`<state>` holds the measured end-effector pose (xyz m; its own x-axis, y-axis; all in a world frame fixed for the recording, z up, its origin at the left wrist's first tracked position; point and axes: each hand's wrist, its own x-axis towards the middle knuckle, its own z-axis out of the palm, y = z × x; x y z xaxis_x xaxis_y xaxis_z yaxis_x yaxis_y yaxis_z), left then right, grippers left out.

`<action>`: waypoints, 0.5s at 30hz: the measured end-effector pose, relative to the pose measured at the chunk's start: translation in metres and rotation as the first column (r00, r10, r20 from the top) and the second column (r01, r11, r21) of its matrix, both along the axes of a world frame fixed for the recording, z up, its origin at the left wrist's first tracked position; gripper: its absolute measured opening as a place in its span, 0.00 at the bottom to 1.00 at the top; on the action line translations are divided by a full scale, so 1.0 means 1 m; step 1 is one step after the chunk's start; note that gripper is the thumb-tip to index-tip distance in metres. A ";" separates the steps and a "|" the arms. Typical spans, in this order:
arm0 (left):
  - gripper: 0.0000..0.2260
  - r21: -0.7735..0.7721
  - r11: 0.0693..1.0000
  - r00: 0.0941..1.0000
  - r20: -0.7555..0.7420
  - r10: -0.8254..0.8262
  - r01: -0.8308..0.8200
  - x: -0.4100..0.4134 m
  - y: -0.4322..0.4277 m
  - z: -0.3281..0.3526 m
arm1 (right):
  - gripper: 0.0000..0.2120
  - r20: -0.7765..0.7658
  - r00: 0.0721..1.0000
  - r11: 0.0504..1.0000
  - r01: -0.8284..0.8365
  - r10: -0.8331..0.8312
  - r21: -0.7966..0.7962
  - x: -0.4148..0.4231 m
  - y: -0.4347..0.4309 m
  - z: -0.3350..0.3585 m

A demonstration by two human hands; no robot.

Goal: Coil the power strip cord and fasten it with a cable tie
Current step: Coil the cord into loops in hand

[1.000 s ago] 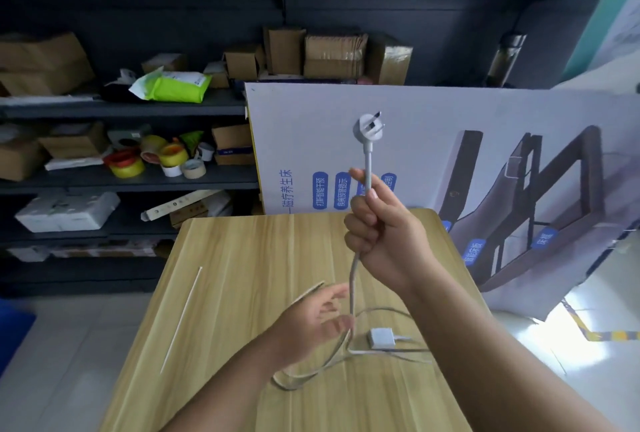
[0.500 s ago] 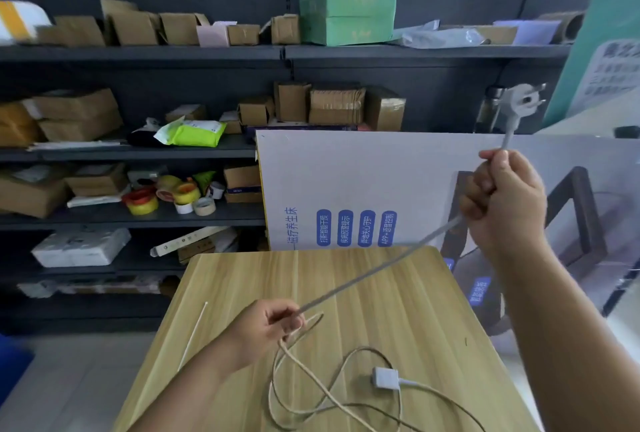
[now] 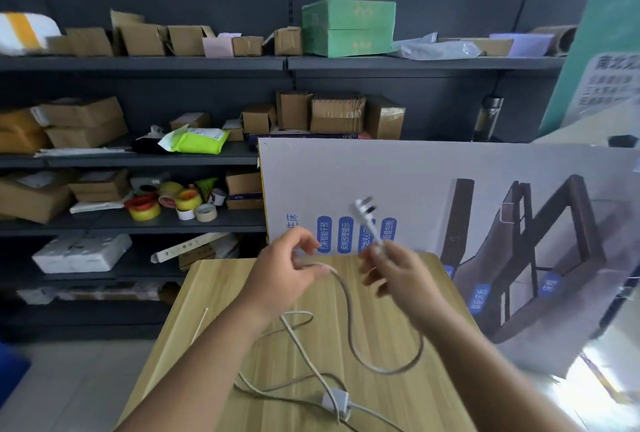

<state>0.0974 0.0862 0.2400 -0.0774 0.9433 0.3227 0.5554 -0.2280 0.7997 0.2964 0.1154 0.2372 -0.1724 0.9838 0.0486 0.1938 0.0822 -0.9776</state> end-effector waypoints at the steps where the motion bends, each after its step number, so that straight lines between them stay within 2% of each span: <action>1: 0.12 0.021 1.000 0.999 -0.033 0.014 -0.013 0.007 0.002 0.006 | 0.11 -0.012 0.999 0.999 -0.044 0.044 -0.032 -0.013 -0.007 -0.007; 4: 0.14 0.087 0.994 0.995 -0.074 0.067 -0.060 0.018 0.009 0.015 | 0.13 -0.157 0.982 0.988 -0.123 0.108 -0.090 -0.035 -0.025 -0.014; 8: 0.14 0.098 0.989 0.992 -0.064 0.112 -0.106 0.014 0.014 0.011 | 0.14 -0.442 0.896 0.978 -0.117 0.030 -0.171 -0.038 -0.027 -0.006; 9: 0.14 0.042 0.995 0.996 -0.023 0.086 -0.085 0.012 0.014 0.006 | 0.13 -0.491 0.871 0.974 -0.123 0.015 -0.188 -0.035 -0.024 -0.002; 10: 0.14 -0.053 0.998 0.996 0.082 0.029 -0.025 0.009 0.013 -0.003 | 0.13 -0.519 0.855 0.973 -0.131 0.015 -0.188 -0.031 -0.020 0.003; 12: 0.19 -0.213 0.962 0.929 0.360 -0.087 0.173 0.002 0.006 -0.022 | 0.13 -0.520 0.853 0.979 -0.132 0.033 -0.155 -0.021 -0.012 0.015; 13: 0.21 -0.255 0.937 0.894 0.433 -0.111 0.239 -0.002 0.001 -0.034 | 0.14 -0.515 0.856 0.984 -0.123 0.038 -0.131 -0.016 -0.008 0.022; 15: 0.18 -0.301 0.903 0.867 0.481 -0.134 0.307 -0.004 -0.008 -0.060 | 0.14 -0.531 0.847 0.994 -0.082 0.029 -0.076 -0.004 -0.001 0.039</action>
